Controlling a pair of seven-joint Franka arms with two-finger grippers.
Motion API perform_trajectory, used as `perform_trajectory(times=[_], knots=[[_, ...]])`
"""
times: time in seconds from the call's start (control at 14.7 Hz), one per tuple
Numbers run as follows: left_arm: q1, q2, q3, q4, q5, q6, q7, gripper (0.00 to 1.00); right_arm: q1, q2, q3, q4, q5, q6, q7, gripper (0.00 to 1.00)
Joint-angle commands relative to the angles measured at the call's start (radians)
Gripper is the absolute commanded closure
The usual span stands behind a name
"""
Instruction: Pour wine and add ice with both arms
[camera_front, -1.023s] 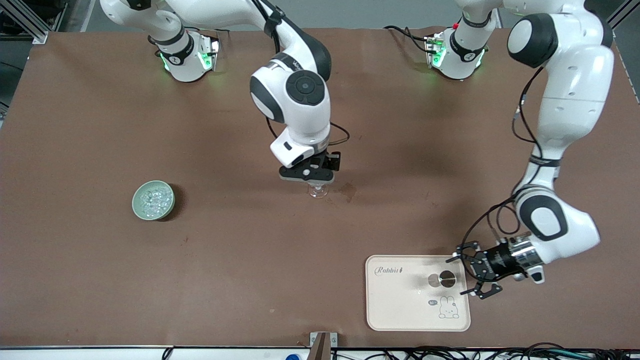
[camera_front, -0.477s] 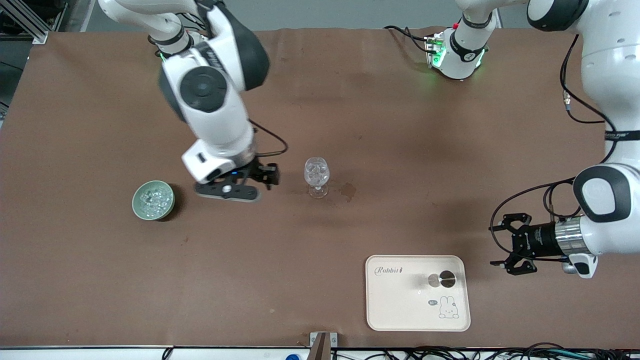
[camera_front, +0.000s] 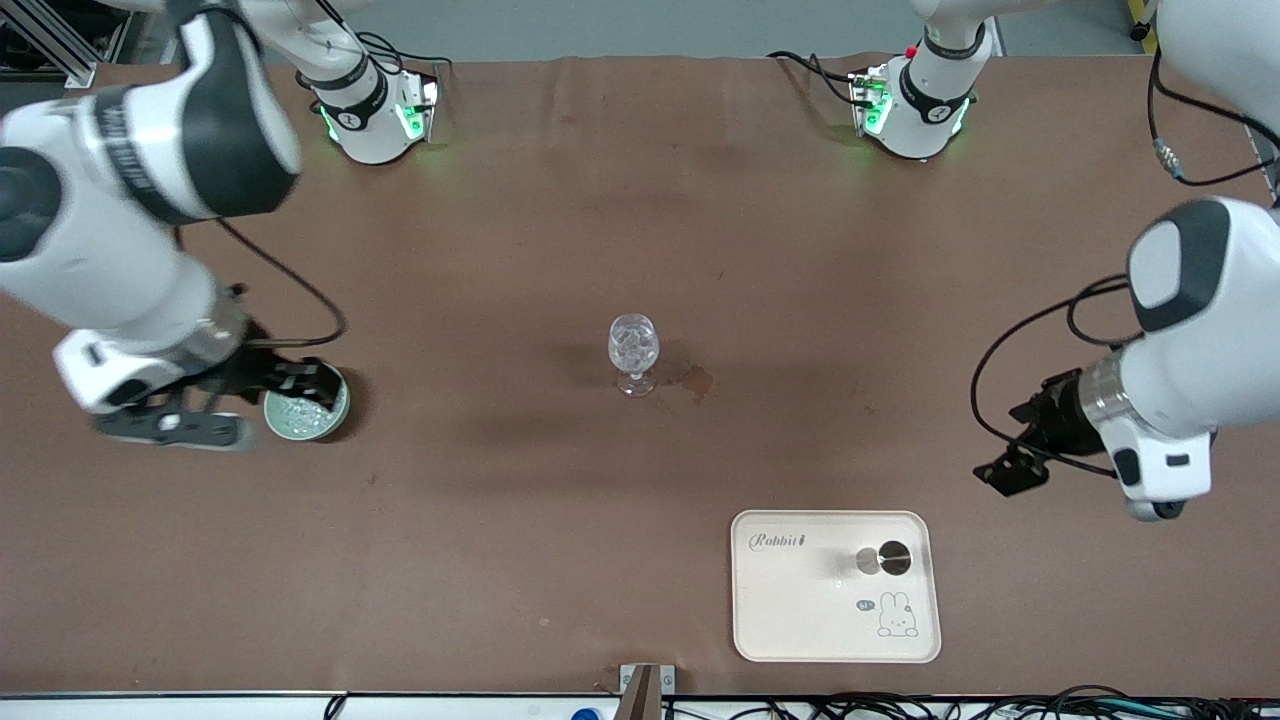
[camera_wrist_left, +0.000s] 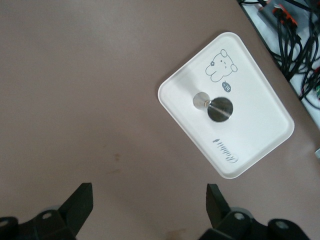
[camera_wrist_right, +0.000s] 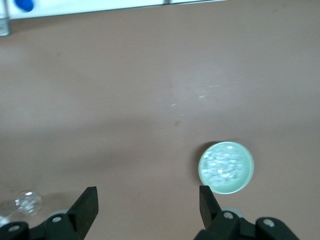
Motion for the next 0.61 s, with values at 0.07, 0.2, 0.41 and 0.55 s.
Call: perform_trajectory(times=[0.07,0.2,0.41,0.55], knots=[[0.017,-0.122,-0.033,-0.041,0.063,-0.071,0.150,0.00,-0.139,-0.143,0.022,-0.174,-0.001,0.017,-0.131,0.10],[0.023,-0.177,-0.030,-0.041,0.063,-0.092,0.285,0.00,-0.190,-0.241,0.022,-0.286,-0.001,0.020,-0.181,0.10],[0.003,-0.269,0.032,-0.059,0.050,-0.138,0.517,0.00,-0.237,-0.376,0.022,-0.415,0.000,0.011,-0.202,0.10],[-0.089,-0.342,0.164,-0.107,0.005,-0.181,0.629,0.00,-0.241,-0.445,0.021,-0.469,0.000,0.004,-0.235,0.10]])
